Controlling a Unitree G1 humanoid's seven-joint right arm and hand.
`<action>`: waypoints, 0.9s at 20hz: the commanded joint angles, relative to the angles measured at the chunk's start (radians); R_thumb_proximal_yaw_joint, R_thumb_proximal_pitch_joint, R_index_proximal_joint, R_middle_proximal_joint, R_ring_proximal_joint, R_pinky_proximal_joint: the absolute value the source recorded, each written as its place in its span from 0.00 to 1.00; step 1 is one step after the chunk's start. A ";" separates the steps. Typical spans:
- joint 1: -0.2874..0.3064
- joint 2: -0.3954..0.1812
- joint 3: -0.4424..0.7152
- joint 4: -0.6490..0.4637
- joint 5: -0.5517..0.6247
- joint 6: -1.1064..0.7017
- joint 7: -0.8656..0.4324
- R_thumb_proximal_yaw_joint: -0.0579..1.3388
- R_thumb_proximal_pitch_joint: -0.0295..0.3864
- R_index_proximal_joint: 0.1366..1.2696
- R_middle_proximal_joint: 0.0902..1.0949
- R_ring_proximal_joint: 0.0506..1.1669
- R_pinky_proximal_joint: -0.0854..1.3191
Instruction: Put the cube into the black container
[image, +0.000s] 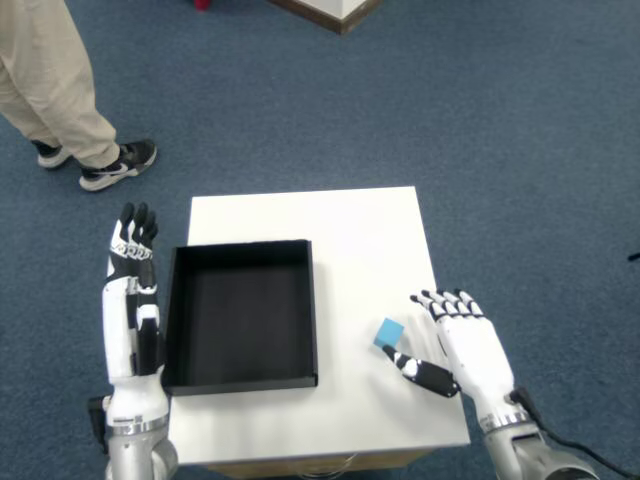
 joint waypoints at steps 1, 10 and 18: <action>-0.041 -0.012 -0.024 -0.020 0.037 0.018 0.004 0.32 0.04 0.18 0.14 0.14 0.14; -0.066 0.014 -0.033 -0.029 0.041 0.059 0.063 0.33 0.05 0.23 0.15 0.15 0.14; -0.067 0.032 -0.025 -0.031 0.025 0.105 0.113 0.38 0.12 0.26 0.17 0.17 0.15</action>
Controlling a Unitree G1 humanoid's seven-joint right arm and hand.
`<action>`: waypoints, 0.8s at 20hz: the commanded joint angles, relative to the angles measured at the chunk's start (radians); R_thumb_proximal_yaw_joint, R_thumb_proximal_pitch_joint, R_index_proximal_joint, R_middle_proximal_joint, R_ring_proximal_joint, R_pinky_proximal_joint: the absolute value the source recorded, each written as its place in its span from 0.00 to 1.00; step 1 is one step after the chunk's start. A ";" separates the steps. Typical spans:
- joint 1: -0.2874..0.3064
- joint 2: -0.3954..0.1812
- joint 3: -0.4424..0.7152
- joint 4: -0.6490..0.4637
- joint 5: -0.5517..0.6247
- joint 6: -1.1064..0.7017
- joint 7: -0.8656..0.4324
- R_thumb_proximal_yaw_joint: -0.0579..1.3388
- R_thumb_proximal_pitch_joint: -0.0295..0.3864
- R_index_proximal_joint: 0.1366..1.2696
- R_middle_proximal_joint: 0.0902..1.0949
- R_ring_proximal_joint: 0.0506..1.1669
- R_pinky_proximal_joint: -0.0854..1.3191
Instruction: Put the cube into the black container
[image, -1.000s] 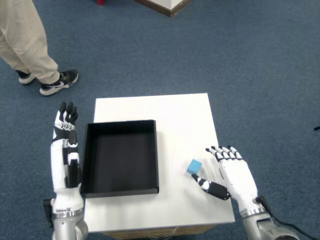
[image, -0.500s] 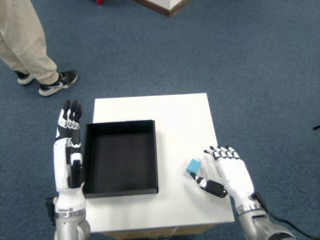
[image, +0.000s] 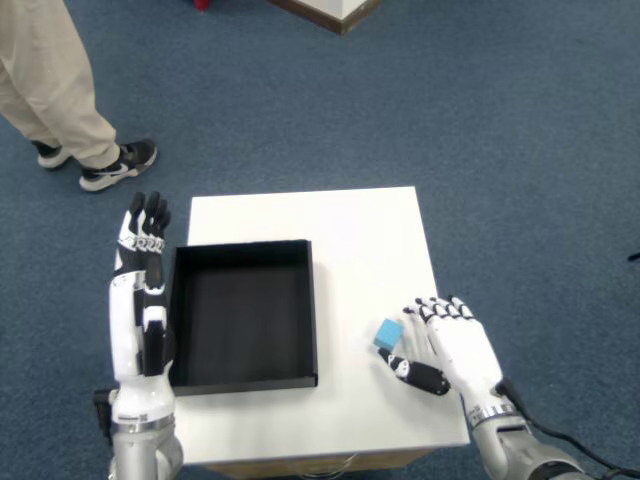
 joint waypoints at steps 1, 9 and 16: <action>-0.049 -0.006 -0.004 -0.029 0.006 0.018 -0.013 0.38 0.16 0.27 0.17 0.17 0.14; -0.038 0.007 0.001 -0.025 -0.007 0.061 0.012 0.39 0.35 0.27 0.17 0.17 0.15; -0.040 0.020 -0.002 -0.028 -0.008 0.084 0.038 0.40 0.37 0.27 0.16 0.16 0.14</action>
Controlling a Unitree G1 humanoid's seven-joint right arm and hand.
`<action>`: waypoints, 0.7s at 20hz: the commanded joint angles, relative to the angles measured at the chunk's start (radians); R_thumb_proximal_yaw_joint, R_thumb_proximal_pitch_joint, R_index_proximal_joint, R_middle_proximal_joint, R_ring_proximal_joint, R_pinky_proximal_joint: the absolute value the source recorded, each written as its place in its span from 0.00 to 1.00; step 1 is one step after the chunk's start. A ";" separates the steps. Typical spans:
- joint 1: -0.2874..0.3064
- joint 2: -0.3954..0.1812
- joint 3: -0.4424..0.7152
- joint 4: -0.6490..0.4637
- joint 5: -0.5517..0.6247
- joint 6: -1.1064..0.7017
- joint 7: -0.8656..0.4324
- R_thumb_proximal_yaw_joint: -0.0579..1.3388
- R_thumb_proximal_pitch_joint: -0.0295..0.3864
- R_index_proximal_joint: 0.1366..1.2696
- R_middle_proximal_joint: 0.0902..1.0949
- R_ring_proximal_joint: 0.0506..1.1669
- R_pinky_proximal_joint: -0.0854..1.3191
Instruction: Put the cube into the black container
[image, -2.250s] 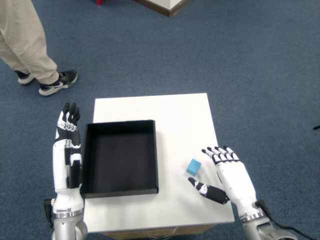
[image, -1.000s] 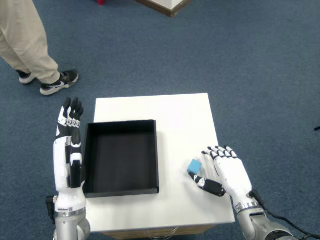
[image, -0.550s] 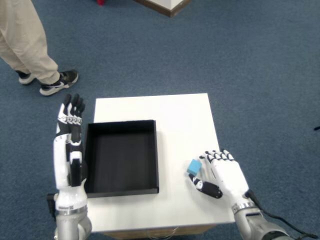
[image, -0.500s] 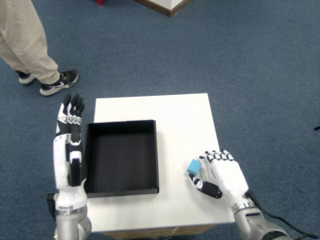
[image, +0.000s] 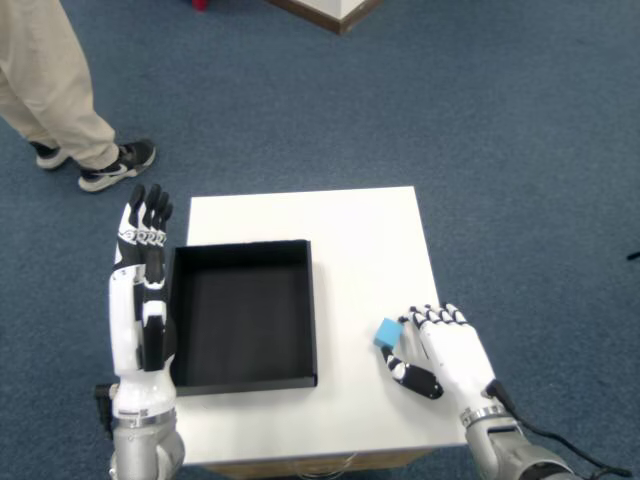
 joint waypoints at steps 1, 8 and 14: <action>-0.042 -0.005 -0.006 -0.026 -0.002 0.018 0.002 0.40 0.37 0.27 0.16 0.15 0.13; -0.048 0.012 0.004 -0.026 -0.023 0.045 0.036 0.39 0.36 0.26 0.15 0.15 0.12; -0.053 0.030 0.020 -0.029 -0.050 0.070 0.034 0.38 0.37 0.25 0.15 0.14 0.11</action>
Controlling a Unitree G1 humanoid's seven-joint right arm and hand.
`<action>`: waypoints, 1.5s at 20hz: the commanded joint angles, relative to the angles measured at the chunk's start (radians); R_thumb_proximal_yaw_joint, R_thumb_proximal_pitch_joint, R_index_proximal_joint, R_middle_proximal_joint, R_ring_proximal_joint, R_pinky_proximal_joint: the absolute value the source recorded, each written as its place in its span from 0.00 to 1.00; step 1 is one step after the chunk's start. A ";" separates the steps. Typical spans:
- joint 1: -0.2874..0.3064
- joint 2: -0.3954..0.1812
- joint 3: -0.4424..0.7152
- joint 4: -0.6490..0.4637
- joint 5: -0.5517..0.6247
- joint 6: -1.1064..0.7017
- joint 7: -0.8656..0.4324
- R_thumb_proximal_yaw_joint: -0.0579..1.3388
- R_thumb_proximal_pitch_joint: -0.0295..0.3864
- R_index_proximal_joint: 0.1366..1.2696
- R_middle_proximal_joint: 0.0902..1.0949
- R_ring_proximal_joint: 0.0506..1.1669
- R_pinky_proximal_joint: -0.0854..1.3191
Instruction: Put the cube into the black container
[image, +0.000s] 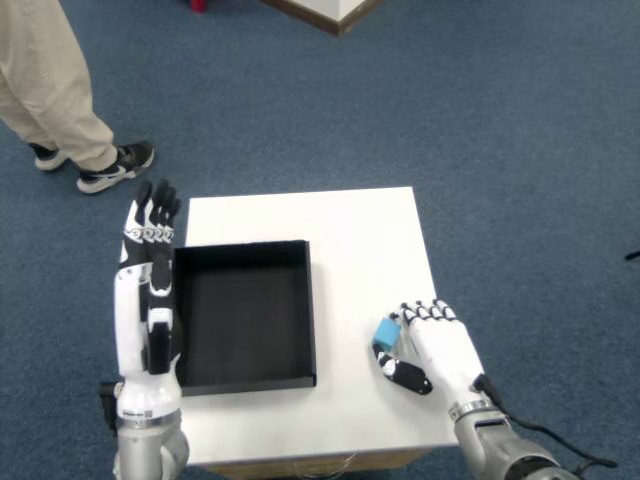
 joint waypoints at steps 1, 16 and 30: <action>-0.031 -0.005 0.013 -0.025 -0.026 0.018 -0.003 0.38 0.37 0.25 0.15 0.14 0.11; -0.039 0.006 0.032 -0.022 -0.065 0.067 0.000 0.40 0.42 0.26 0.13 0.13 0.09; -0.018 -0.020 -0.007 -0.018 -0.047 0.067 0.036 0.42 0.47 0.29 0.12 0.12 0.08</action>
